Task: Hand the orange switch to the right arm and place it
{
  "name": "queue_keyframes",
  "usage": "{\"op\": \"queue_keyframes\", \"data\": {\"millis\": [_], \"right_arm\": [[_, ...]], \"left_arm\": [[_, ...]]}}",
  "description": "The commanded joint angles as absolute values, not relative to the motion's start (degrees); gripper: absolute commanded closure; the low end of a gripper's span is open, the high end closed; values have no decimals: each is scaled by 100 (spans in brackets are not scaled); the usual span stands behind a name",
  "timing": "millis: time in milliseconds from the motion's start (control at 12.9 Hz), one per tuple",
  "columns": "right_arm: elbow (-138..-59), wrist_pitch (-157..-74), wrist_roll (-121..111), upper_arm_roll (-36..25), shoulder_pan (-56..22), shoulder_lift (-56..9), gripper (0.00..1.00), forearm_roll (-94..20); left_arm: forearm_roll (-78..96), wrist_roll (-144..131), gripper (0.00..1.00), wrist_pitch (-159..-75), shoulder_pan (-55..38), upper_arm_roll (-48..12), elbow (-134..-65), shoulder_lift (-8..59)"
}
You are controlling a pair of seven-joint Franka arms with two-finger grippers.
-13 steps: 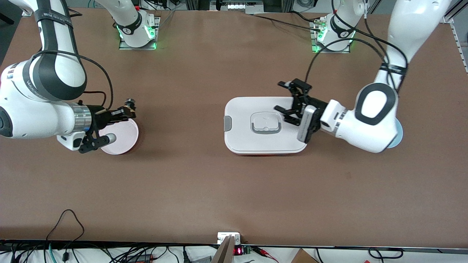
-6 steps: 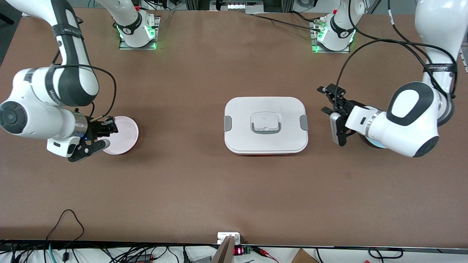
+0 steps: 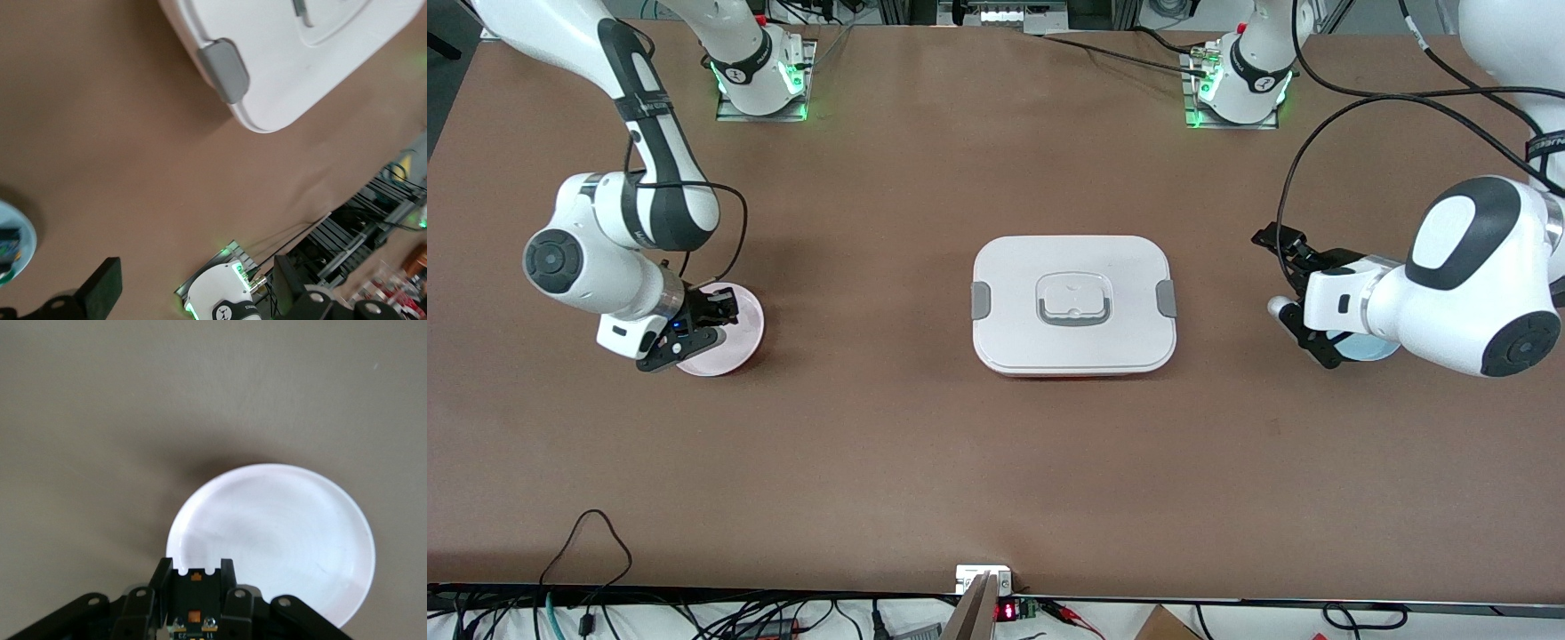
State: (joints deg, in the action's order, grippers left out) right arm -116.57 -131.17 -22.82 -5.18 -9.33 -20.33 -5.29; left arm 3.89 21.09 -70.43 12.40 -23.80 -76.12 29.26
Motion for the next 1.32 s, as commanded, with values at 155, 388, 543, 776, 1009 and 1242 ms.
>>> {"op": "queue_keyframes", "data": {"millis": [155,388,543,776,1009,1242], "right_arm": [[-11953,-13692,-2390,-615,-896,-2205,100,-439],[-11944,-14079,-2452,-677,-888,-2495,100,-457],[-11918,-14308,-2452,-703,-896,-2662,95,-466],[-11848,-14291,-2443,-712,-896,-2637,0,-536],[-11725,-14238,-2391,-834,-914,-2401,0,-641],[-11646,-13767,-2373,-853,-949,-1778,0,-650]], "left_arm": [[-545,453,0,-6899,905,-2356,-7192,2567],[-536,-79,0,-7030,827,-2120,-6898,2218],[-222,-132,0,-7687,302,-1079,-7537,1595],[26,-167,0,-9336,53,-397,-9432,295],[-26,-202,0,-10318,-543,200,-10318,-395],[-53,-290,0,-10118,-545,150,-10161,-238]]}}
